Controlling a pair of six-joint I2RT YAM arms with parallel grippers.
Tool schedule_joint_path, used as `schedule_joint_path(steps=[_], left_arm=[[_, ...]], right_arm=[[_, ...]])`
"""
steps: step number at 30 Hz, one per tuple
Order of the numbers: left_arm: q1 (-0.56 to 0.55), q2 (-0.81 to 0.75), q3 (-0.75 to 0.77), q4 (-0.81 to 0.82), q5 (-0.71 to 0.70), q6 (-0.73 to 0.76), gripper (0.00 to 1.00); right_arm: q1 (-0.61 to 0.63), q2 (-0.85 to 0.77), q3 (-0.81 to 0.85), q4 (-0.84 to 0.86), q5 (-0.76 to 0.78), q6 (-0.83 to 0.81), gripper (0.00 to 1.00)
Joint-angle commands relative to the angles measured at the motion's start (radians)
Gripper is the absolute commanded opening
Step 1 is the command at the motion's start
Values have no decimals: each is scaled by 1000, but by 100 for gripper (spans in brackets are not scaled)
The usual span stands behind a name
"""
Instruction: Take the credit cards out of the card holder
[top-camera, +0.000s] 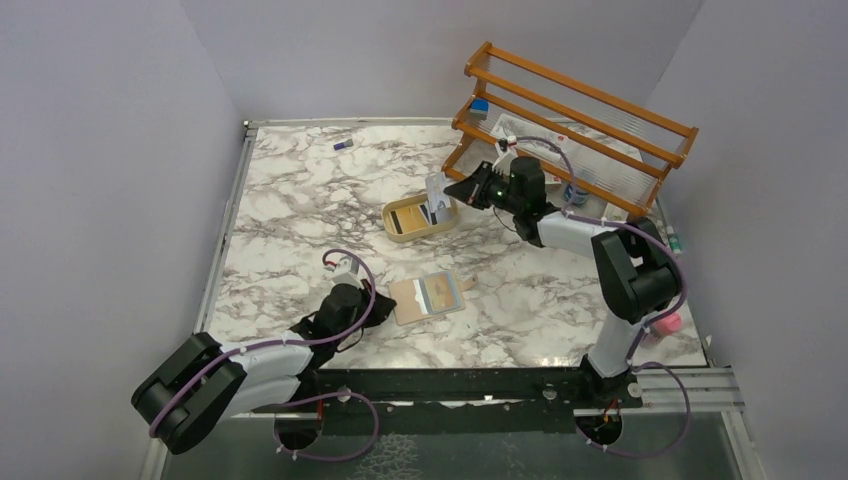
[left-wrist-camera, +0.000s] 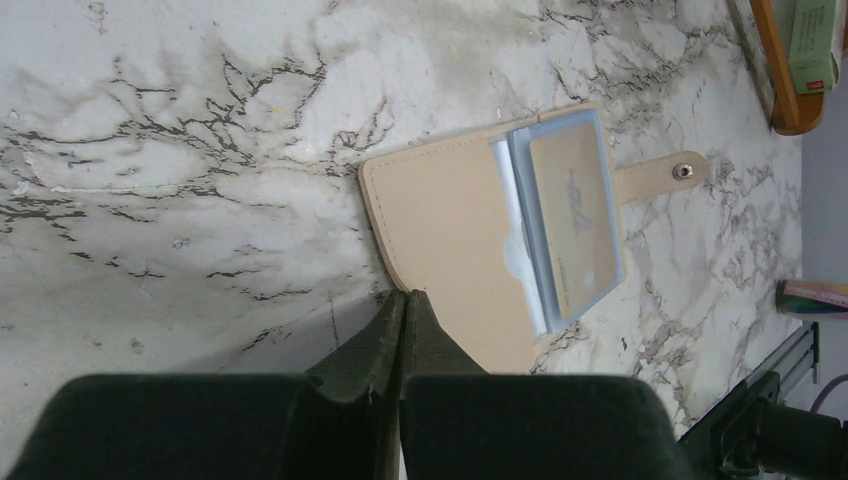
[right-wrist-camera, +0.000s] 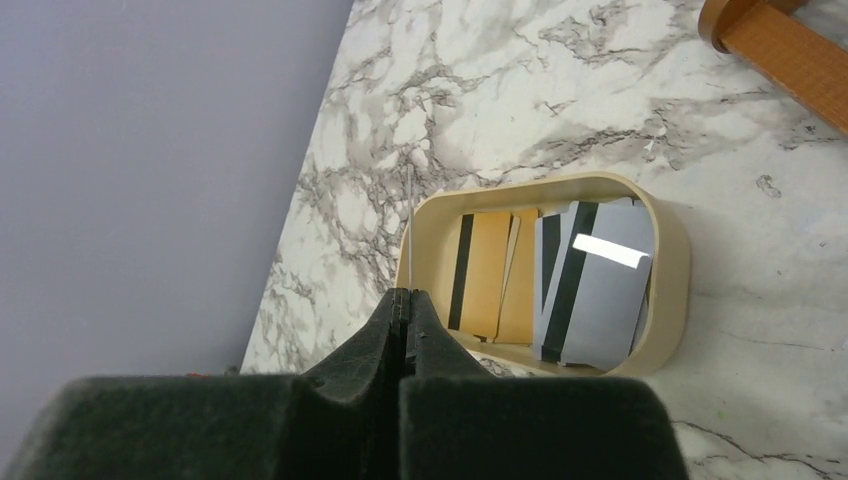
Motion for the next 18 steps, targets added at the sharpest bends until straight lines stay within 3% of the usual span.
schedule_joint_path(steps=[1,10,18], left_arm=[[3,24,-34,-119,-26,25,0],[2,28,-33,-121,-25,25,0],[2,42,-26,-123,-29,22,0]], right_arm=[[-8,81,54,-12,-46,-20,1],[-15,231,128,7,-72,-22,1],[-27,266,150,-20,-80,-53,1]])
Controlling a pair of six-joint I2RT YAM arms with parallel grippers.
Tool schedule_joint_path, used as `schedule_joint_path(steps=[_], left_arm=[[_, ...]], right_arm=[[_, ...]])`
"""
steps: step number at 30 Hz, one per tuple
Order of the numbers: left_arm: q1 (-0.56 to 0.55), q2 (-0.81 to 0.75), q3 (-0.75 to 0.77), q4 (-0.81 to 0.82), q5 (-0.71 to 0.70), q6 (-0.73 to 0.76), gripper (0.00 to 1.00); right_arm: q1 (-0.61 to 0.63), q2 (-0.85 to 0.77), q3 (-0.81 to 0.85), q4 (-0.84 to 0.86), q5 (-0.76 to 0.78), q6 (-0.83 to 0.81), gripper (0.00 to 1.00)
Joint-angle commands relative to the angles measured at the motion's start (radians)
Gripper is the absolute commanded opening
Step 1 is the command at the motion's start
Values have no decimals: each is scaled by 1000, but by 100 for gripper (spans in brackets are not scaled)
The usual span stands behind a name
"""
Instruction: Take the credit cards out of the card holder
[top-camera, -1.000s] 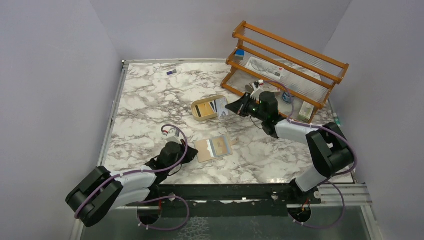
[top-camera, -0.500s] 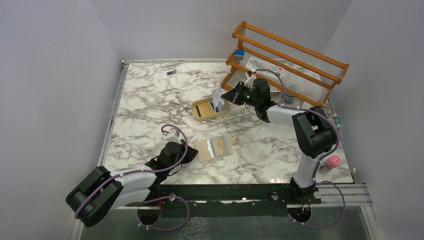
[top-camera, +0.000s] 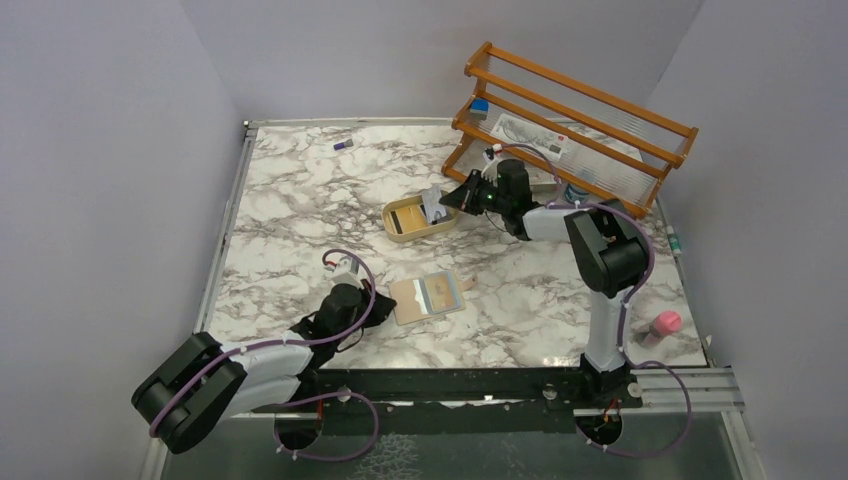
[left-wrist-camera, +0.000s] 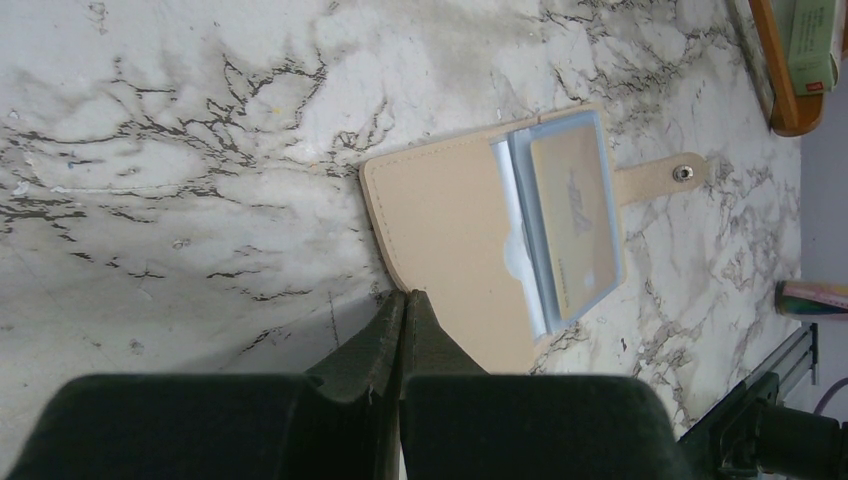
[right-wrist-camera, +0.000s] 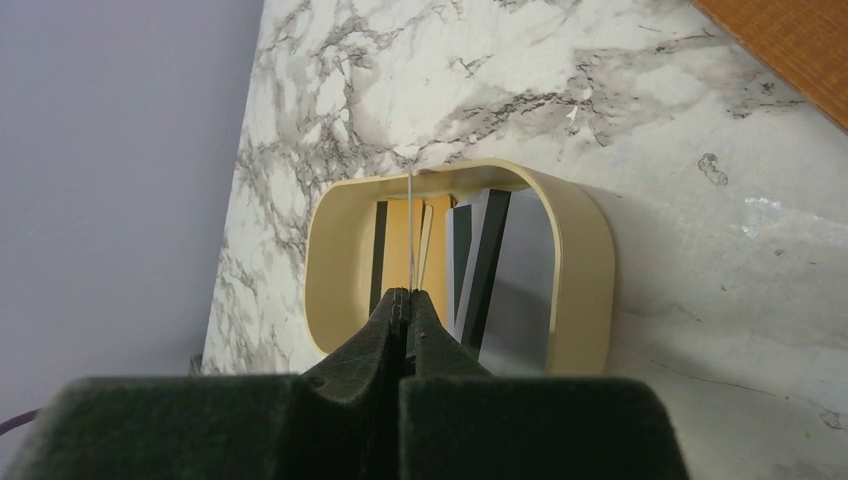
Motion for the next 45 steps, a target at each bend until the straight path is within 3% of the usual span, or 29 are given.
schedule_joint_path(steps=[1,14,23,28,37,42,45], left_arm=[[2,39,-24,-123,-29,24,0],[2,72,-5,-119,-27,30,0],[2,63,-3,-119,-21,34,0],[3,55,-6,-119,-18,34,0],[2,40,-5,-128,-21,33,0],[2,44,-1,-135,-38,38,0],[2,50,8,-139,-48,43,0]], right_arm=[[-10,21,33,-17,-29,-39,1],[-27,3,24,-67,-13,-77,1],[-33,-20,42,-108,-7,-95,25],[-40,-60,83,-160,14,-122,27],[-54,-314,137,-298,118,-250,33],[-55,-486,53,-379,137,-318,45],[-54,-547,-37,-455,81,-319,46]])
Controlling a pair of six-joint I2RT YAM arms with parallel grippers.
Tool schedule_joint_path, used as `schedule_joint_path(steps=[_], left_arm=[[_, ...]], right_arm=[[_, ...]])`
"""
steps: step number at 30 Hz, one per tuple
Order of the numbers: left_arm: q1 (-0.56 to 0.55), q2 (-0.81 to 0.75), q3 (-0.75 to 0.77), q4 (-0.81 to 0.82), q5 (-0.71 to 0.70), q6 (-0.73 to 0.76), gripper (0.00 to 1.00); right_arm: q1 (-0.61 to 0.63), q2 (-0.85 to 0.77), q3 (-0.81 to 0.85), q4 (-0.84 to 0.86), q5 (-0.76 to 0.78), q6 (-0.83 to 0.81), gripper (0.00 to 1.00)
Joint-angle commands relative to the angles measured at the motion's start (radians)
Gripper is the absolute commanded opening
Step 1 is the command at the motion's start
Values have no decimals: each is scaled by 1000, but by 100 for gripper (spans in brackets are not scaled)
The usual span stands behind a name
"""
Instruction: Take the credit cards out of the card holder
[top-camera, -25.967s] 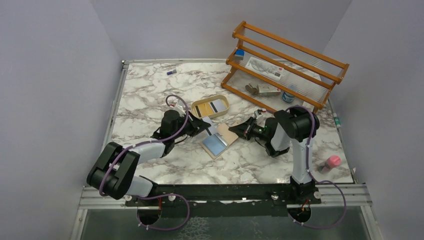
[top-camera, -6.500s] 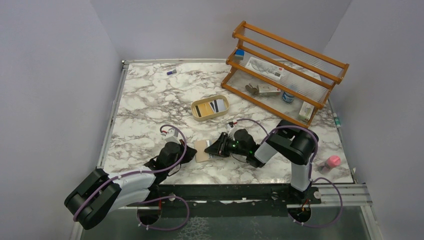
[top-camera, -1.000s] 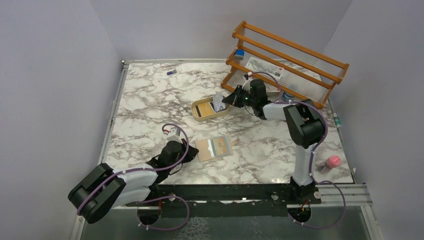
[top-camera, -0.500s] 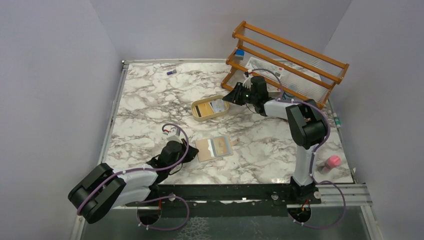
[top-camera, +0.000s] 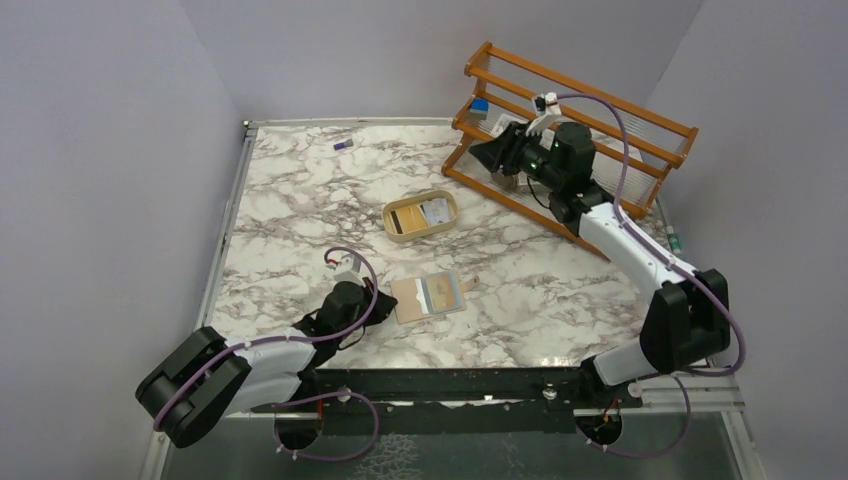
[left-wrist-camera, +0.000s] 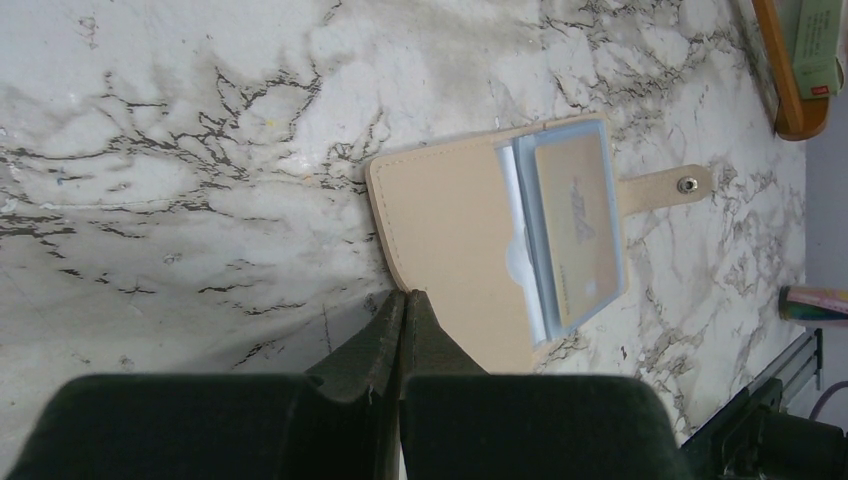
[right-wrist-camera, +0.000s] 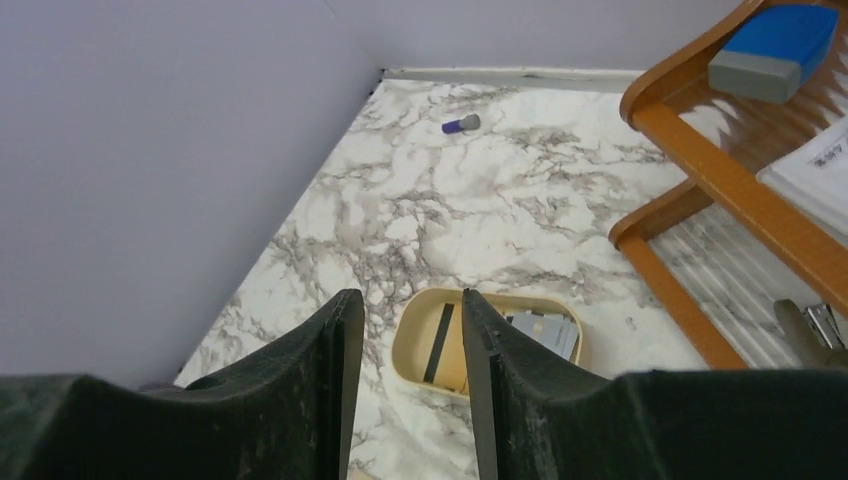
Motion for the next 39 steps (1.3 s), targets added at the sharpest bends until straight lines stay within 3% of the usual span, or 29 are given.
schedule_joint_path(steps=[1,5,10,14,20,29,39], left_arm=[[2,24,-8,-151,-45,43,0],[2,45,8,-154,-46,47,0],[1,77,32,-153,-37,45,0],[1,70,57,-155,-21,38,0],[2,55,68,-164,-12,28,0],[0,21,51,-193,-15,16,0],[0,13,53,-223,-31,10,0]], right_arm=[[-4,-77,-166,-160,-41,-45,47],[8,-189,-425,-73,-126,4,49],[217,-282,-506,-177,18,-48,54],[252,-292,-561,-152,21,-12,57],[254,-239,-626,-58,-20,40,57],[256,-18,-634,90,-112,79,61],[282,53,-617,155,-146,97,62]])
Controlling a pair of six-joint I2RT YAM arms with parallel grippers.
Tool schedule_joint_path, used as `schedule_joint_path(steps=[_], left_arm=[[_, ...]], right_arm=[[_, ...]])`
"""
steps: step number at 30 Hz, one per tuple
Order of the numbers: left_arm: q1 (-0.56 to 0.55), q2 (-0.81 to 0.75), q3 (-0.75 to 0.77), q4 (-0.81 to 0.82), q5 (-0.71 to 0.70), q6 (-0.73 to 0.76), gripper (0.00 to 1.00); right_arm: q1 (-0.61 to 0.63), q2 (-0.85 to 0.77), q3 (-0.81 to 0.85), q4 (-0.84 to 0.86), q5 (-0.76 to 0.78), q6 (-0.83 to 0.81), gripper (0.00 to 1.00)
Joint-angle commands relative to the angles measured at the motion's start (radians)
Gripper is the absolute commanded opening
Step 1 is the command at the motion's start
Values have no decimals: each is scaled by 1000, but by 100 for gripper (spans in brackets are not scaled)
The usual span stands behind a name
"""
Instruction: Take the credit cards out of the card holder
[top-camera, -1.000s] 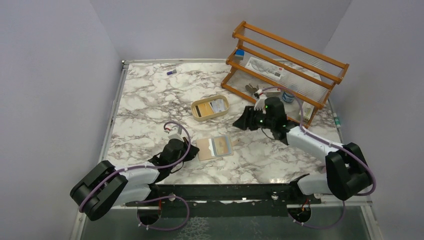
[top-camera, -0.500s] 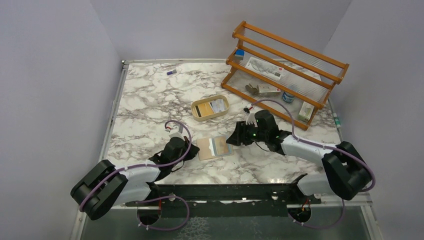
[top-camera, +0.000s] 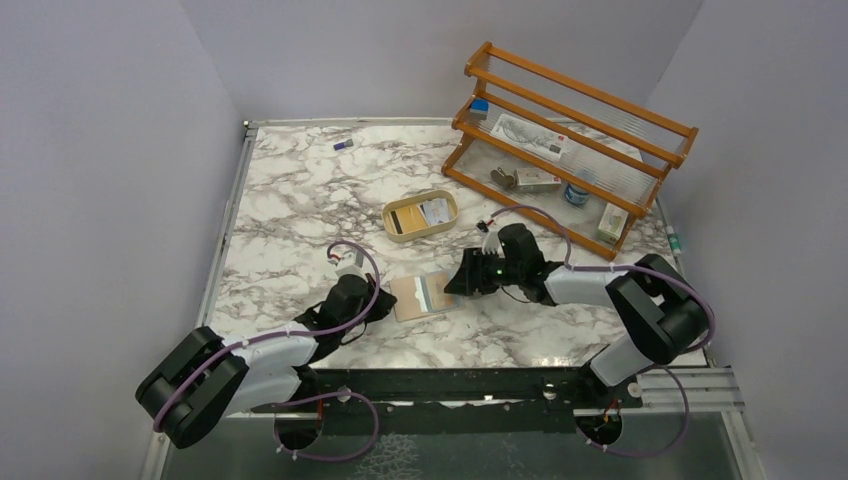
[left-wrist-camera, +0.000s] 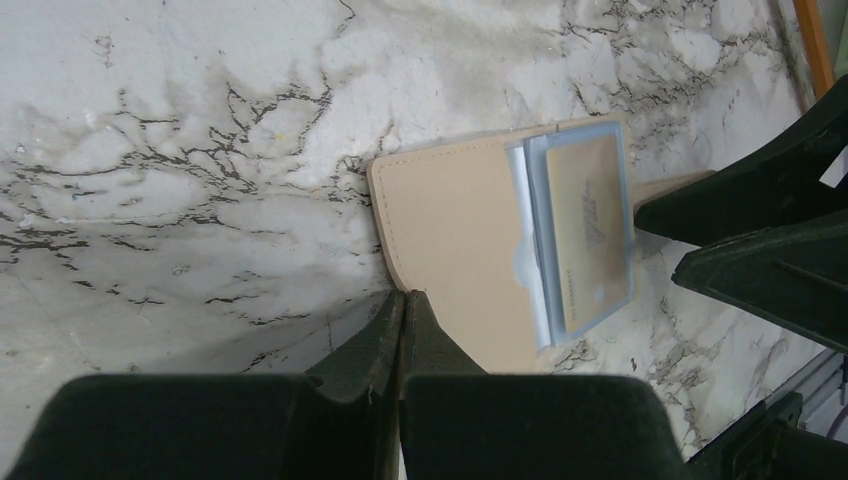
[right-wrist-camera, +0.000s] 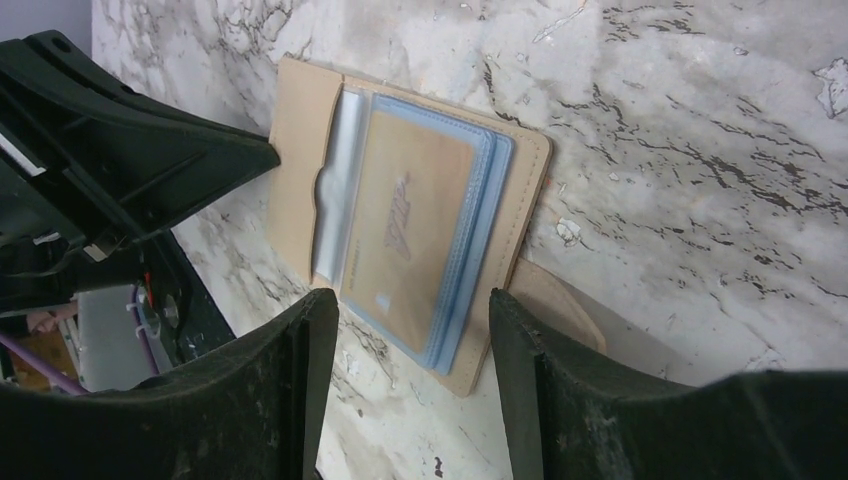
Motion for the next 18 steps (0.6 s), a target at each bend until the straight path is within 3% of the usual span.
schedule_joint_path(steps=[1,12,18], left_arm=[[0,20,-20,-87,-23,2,0],[1,27,-27,-78,-22,2,0],[0,5,-32,-85,-25,4,0]], right_arm=[[26,40,7,81,-52,21,62],[43,22,17,73,-27,18,62],[43,-56,15,-27,104,-2,63]])
